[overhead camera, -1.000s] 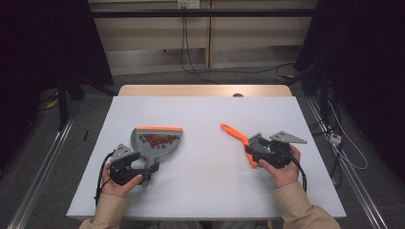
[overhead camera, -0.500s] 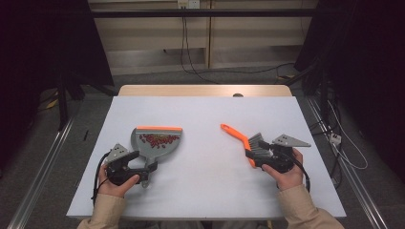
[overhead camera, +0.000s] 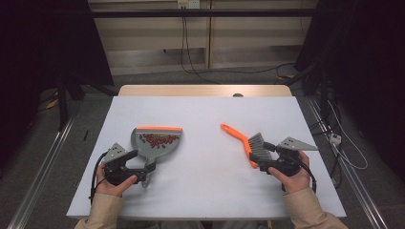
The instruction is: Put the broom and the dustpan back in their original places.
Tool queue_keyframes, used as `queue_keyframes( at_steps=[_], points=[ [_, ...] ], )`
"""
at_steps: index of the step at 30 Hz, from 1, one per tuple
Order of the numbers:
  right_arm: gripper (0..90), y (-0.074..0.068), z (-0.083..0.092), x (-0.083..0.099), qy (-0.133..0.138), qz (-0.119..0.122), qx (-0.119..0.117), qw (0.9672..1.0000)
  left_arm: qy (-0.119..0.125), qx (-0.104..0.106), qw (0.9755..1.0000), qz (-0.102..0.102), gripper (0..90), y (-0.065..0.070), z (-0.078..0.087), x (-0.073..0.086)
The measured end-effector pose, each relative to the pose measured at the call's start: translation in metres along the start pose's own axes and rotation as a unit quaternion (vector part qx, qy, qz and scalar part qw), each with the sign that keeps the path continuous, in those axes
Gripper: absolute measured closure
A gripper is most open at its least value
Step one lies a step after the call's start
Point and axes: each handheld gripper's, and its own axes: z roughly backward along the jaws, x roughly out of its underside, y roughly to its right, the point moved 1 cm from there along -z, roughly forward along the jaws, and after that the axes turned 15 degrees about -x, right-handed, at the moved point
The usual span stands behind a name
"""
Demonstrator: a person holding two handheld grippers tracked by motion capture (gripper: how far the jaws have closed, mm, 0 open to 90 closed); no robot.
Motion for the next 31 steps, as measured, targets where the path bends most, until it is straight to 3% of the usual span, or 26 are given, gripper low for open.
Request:
queue_keyframes(
  at_steps=[5, 12, 21, 31],
  points=[
    [20.5, 0.001, 0.007, 0.003, -0.001, 0.002, -0.002, 1.0000, 0.007, 0.004, 1.0000, 0.001, 7.6, -0.001, 0.001, 0.000],
    [20.7, 0.004, 0.017, 0.010, -0.007, 0.005, 0.002, 1.0000, 0.001, 0.011, 0.9998, -0.017, 7.0, -0.004, 0.004, 0.005],
    [20.6, 0.004, 0.024, 0.022, -0.027, 0.009, 0.005, 0.9996, -0.001, 0.015, 0.9998, -0.010, 6.9, -0.008, 0.009, 0.012],
    [20.6, 0.002, 0.028, 0.027, -0.041, 0.020, 0.014, 0.9989, -0.009, 0.019, 0.9996, -0.016, 6.9, -0.004, 0.007, 0.014]
  ],
)
